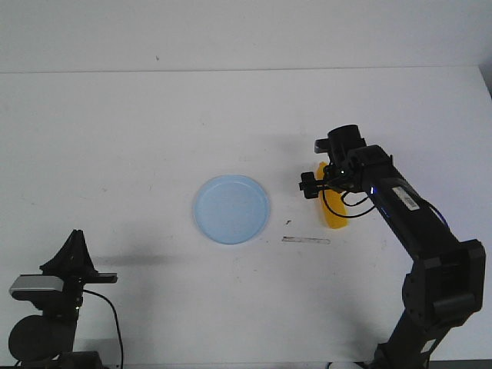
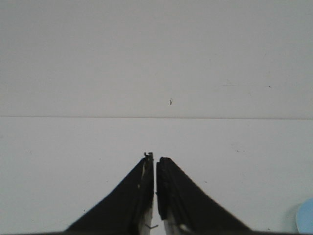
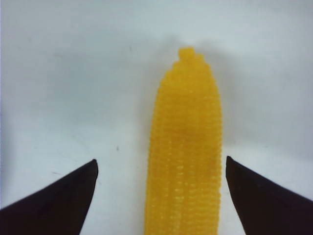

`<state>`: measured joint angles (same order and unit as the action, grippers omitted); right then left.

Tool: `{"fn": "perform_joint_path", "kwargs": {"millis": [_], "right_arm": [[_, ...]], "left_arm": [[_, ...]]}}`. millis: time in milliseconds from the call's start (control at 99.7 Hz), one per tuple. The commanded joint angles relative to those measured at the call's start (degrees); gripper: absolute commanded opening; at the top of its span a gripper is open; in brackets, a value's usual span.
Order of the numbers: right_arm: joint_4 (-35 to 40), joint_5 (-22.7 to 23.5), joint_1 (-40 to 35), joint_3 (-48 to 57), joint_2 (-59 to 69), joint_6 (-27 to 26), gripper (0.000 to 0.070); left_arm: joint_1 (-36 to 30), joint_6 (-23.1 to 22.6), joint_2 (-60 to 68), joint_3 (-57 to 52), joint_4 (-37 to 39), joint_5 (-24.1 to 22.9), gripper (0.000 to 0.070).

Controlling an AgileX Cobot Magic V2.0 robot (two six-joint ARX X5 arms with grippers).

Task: Place corn on plate with both arms
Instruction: 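Close the right gripper on the yellow corn and lift it, then carry the corn with the right gripper over the plate and release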

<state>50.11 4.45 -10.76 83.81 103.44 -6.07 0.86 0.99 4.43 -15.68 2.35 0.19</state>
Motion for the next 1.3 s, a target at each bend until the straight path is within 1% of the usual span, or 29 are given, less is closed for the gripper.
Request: {"fn": "perform_joint_path", "kwargs": {"millis": [0, 251, 301, 391, 431, 803, 833, 903, 933, 1294], "right_arm": [[0.11, -0.02, -0.15, 1.22, 1.99, -0.55, 0.0585], [0.11, -0.22, 0.24, 0.33, 4.00, -0.55, 0.0575], [0.11, -0.22, 0.26, 0.20, 4.00, -0.57, 0.0530], [0.11, -0.44, 0.35, 0.07, 4.00, -0.57, 0.0403], [0.13, -0.42, 0.44, 0.04, 4.00, -0.57, 0.0372], [0.09, -0.37, 0.35, 0.42, 3.76, -0.57, 0.0368], [0.28, -0.42, 0.24, 0.52, 3.76, -0.57, 0.0350], [0.59, -0.42, 0.22, 0.55, 3.76, -0.55, 0.0266], [0.61, -0.42, 0.22, 0.55, 3.76, -0.55, 0.0251], [1.14, -0.15, -0.07, 1.99, 2.99, -0.63, 0.0254]], "left_arm": [[0.02, -0.15, -0.17, -0.74, 0.61, 0.13, 0.0002], [0.02, -0.15, -0.17, -0.74, 0.61, 0.15, 0.0002], [0.02, -0.15, -0.17, -0.74, 0.61, 0.13, 0.0002], [0.02, -0.15, -0.17, -0.74, 0.61, 0.13, 0.0002], [0.02, -0.15, -0.17, -0.74, 0.61, 0.13, 0.0002], [0.02, -0.15, -0.17, -0.74, 0.61, 0.13, 0.0002], [0.02, -0.15, -0.17, -0.74, 0.61, 0.13, 0.0002], [0.02, -0.15, -0.17, -0.74, 0.61, 0.13, 0.0002], [0.02, -0.15, -0.17, -0.74, 0.61, 0.13, 0.0002], [0.02, -0.15, -0.17, -0.74, 0.61, 0.13, 0.0002]]}}
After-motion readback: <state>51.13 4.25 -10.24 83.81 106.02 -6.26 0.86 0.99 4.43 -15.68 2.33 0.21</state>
